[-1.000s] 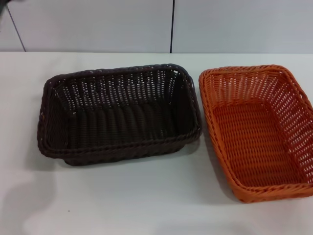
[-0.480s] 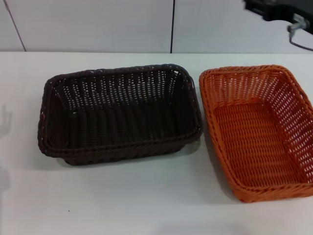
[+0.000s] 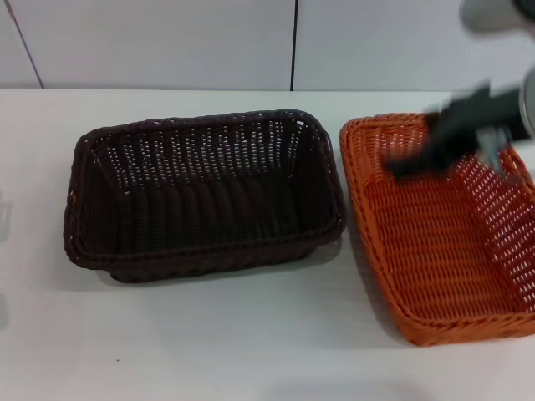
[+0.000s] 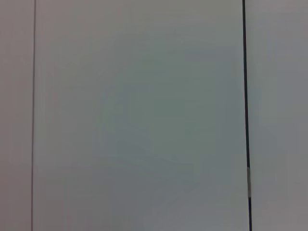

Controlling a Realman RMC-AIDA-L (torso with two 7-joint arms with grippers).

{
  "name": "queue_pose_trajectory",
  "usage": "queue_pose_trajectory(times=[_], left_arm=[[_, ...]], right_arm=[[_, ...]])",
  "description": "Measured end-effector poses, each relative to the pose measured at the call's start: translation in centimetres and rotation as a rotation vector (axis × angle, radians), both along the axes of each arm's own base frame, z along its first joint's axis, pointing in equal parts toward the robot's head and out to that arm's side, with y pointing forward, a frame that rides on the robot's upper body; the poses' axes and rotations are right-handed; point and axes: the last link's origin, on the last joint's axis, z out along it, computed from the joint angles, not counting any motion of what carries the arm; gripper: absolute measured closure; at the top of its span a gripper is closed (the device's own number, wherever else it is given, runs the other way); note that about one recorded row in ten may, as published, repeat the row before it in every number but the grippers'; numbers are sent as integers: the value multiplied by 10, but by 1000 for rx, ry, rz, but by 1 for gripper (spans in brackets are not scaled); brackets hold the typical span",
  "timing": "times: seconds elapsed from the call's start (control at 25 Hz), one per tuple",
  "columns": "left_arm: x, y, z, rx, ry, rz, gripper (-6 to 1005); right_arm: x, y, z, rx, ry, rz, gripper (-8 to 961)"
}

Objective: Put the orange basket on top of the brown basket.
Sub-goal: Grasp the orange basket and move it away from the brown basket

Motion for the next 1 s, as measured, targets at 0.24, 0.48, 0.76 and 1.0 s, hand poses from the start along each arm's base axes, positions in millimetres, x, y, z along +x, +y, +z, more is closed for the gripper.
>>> queue_pose_trajectory(times=[0.24, 0.48, 0.76, 1.0], left_arm=[[-3, 3, -1, -7, 2, 16, 202], [-3, 12, -7, -48, -9, 31, 202], [-2, 16, -8, -52, -23, 34, 202], [-3, 18, -9, -57, -39, 49, 202]], right_arm=[[11, -28, -1, -189, -102, -19, 152], [2, -56, 5, -268, -78, 45, 152], [10, -64, 3, -321, -109, 24, 153], [20, -62, -1, -335, -150, -5, 154]])
